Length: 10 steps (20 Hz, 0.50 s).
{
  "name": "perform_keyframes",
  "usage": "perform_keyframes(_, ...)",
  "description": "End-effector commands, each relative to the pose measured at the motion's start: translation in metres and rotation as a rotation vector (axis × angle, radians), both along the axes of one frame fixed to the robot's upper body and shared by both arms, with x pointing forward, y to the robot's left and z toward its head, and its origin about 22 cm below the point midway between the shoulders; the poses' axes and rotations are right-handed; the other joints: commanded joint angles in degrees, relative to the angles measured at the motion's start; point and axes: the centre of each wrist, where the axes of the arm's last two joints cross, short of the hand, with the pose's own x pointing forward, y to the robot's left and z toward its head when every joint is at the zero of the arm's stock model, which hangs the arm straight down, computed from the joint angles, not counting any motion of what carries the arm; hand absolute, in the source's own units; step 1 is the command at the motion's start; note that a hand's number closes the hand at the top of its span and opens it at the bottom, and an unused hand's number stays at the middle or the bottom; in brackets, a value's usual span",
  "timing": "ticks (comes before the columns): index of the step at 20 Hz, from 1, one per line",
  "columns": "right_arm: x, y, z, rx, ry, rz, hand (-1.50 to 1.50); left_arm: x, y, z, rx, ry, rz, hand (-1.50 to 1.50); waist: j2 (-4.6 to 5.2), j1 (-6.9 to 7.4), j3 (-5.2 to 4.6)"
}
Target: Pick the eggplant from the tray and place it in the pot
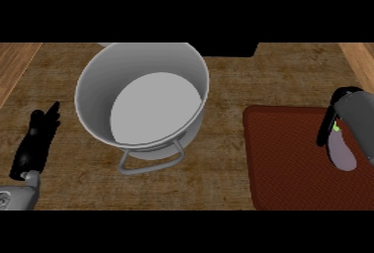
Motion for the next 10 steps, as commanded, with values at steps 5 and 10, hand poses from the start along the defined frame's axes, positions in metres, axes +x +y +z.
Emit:
perform_keyframes(5, -0.012, -0.002, -0.023, -0.027, 0.095, -0.035, -1.50, -0.003, 0.005, 0.013, -0.010, 0.003, 0.023, 0.00, -0.20, -0.32, -0.02)
perform_keyframes(10, -0.007, -0.002, -0.015, -0.027, 0.098, -0.047, -1.50, 0.012, 0.004, 0.020, -0.003, -0.003, 0.001, 0.00, -0.03, -0.19, -0.01)
